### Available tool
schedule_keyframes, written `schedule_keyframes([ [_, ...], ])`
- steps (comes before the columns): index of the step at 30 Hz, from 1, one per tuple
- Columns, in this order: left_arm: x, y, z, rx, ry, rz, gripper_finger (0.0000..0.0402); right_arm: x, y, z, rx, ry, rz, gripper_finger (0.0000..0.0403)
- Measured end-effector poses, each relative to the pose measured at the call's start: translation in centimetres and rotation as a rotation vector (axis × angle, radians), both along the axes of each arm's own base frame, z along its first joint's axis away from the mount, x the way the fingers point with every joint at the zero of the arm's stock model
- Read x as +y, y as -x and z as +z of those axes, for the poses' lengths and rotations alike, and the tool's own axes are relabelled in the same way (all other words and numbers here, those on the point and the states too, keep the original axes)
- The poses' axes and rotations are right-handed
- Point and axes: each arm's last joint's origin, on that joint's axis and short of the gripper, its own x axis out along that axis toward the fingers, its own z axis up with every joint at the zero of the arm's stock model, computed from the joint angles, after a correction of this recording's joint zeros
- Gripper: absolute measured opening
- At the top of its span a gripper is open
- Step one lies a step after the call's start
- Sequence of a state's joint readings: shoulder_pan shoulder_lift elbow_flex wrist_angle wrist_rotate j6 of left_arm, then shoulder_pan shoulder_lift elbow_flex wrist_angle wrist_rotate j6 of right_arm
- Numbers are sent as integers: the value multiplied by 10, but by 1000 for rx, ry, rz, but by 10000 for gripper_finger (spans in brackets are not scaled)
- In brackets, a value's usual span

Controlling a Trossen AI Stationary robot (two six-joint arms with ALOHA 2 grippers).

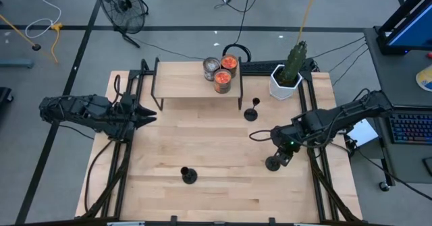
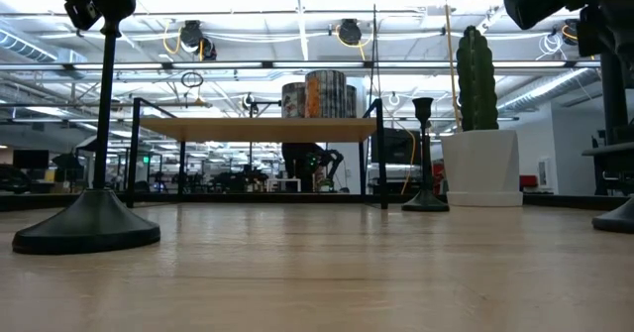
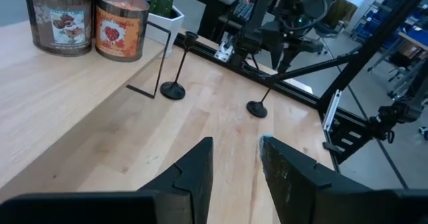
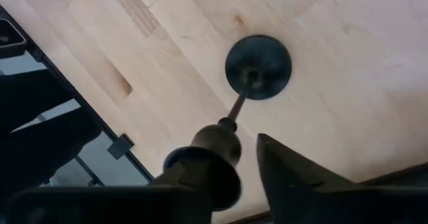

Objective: Pick & Place candle stick holders
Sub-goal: Put the bottom right black candle holder on the shelf

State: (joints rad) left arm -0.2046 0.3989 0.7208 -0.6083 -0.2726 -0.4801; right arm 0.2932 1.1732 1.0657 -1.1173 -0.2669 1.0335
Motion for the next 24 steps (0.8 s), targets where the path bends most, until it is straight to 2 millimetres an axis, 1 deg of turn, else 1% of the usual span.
schedule_keyframes([
  [5, 0, -1, 2, -23, 5, 0, 131, 0, -1, 1, -17, 4, 3, 25],
  [6, 0, -1, 3, -28, 6, 0, 131, 0, 0, 1, -16, 11, 2, 17],
  [11, 0, -5, 3, -32, 24, 44, 131, 0, -2, 1, -34, 22, -7, 19],
  [14, -1, -10, 2, -16, 52, 66, 131, 0, -3, 3, -48, 20, -3, 13],
  [20, -5, -30, 1, 6, 53, 63, 132, 1, -20, 24, -248, -13, -11, 12],
  [24, -9, -48, -2, 25, 14, 53, 133, -7, -33, 41, -406, 28, -29, 12],
])
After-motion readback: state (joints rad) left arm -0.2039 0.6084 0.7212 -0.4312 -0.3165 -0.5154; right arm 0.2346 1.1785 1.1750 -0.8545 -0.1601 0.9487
